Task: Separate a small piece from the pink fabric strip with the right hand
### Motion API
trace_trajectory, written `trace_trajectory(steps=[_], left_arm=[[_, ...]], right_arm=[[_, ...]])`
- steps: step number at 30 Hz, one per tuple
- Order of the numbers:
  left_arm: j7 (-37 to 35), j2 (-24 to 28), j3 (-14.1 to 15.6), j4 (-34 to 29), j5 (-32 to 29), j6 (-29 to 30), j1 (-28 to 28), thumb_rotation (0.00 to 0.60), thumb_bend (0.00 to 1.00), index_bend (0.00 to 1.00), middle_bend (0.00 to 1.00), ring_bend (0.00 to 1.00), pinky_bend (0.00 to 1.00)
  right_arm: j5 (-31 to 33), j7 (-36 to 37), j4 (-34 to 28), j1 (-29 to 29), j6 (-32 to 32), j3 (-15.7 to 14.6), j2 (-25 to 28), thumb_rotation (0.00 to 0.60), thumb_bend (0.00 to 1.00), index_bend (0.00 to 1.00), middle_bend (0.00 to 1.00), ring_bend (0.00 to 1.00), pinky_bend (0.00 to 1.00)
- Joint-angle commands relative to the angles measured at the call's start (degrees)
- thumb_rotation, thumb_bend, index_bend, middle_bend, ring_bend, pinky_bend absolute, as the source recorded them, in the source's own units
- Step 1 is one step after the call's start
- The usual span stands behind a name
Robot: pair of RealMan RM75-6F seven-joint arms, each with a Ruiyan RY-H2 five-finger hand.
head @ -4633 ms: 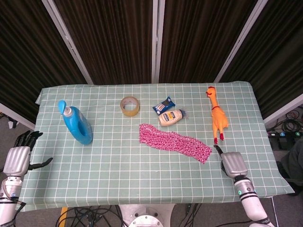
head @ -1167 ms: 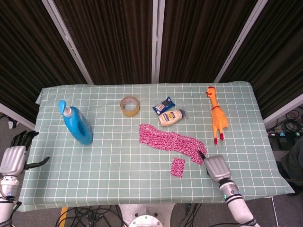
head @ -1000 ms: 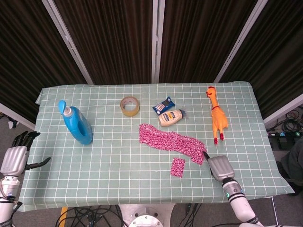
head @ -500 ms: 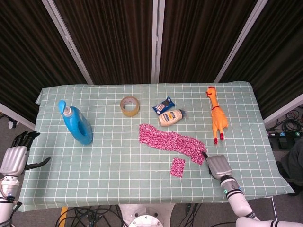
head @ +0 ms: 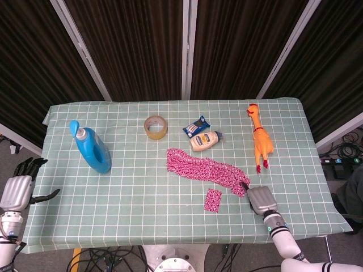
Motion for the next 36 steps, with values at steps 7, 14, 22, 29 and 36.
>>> trace_trajectory(steps=[7, 14, 22, 29, 36], left_arm=[[0.3, 0.1, 0.1, -0.3, 0.0, -0.1, 0.0, 0.43, 0.14, 0.14, 0.11, 0.01, 0.09], [0.7, -0.2, 0.2, -0.2, 0.0, -0.3, -0.1, 0.427, 0.14, 0.14, 0.11, 0.02, 0.09], [1.2, 0.0, 0.0, -0.9, 0.3, 0.1, -0.2, 0.429, 0.14, 0.14, 0.11, 0.01, 0.09], [1.1, 0.1, 0.0, -0.8, 0.0, -0.1, -0.2, 0.43, 0.14, 0.14, 0.11, 0.02, 0.09], [0.4, 0.1, 0.0, -0.2, -0.1, -0.2, -0.1, 0.43, 0.14, 0.14, 0.11, 0.01, 0.09]], right_arm=[[-1.3, 1.5, -2.7, -2.0, 2.1, -1.8, 3.8, 0.6, 0.97, 0.12, 0.94, 0.83, 0.72], [-2.8, 4.2, -4.3, -3.7, 2.0, -3.3, 7.4, 0.6, 0.97, 0.13, 0.94, 0.83, 0.72], [-6.6, 7.0, -3.9, -4.5, 2.6, -2.5, 7.0, 0.6, 0.97, 0.13, 0.94, 0.83, 0.72], [-3.9, 6.5, -1.3, -2.2, -0.8, 0.1, 3.9, 0.6, 0.97, 0.12, 0.94, 0.83, 0.72], [0.0, 3.5, -0.4, -0.5, -2.2, 0.7, 2.2, 0.6, 0.97, 0.12, 0.94, 0.83, 0.72]])
